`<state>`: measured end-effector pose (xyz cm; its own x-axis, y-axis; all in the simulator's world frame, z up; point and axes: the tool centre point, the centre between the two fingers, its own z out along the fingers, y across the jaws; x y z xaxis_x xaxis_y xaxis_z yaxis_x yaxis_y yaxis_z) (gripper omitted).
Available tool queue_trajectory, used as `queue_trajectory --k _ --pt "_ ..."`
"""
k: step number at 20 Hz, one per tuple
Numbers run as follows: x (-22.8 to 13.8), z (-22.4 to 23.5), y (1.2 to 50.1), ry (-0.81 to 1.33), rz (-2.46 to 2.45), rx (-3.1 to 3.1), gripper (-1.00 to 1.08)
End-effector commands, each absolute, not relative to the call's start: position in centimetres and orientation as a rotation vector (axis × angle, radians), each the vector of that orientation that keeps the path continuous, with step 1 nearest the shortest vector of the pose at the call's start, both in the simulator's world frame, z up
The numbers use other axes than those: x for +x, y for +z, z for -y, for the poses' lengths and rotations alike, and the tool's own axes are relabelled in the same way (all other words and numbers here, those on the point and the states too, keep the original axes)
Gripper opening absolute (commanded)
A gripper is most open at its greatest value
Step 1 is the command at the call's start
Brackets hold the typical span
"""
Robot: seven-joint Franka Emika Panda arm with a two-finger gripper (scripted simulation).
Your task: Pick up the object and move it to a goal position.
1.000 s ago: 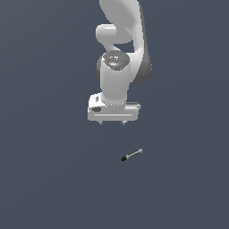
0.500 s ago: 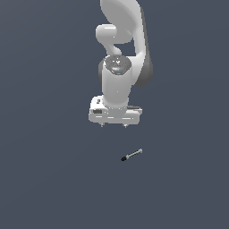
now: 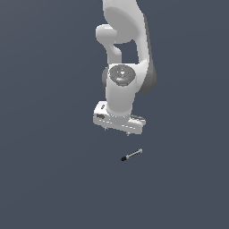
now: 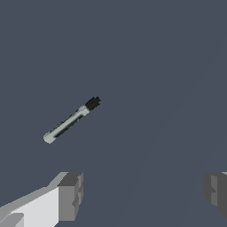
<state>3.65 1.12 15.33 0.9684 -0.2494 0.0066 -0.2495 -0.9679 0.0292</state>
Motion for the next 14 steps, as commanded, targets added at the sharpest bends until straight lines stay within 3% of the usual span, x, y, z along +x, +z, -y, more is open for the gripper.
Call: queue_trajectory --k 1,14 --pt "4.2 -1.6 14.7 0.004 0.492 3.076 1.0" --pt "6.7 -4.2 11.5 0.002 0.998 2.966 1.0"
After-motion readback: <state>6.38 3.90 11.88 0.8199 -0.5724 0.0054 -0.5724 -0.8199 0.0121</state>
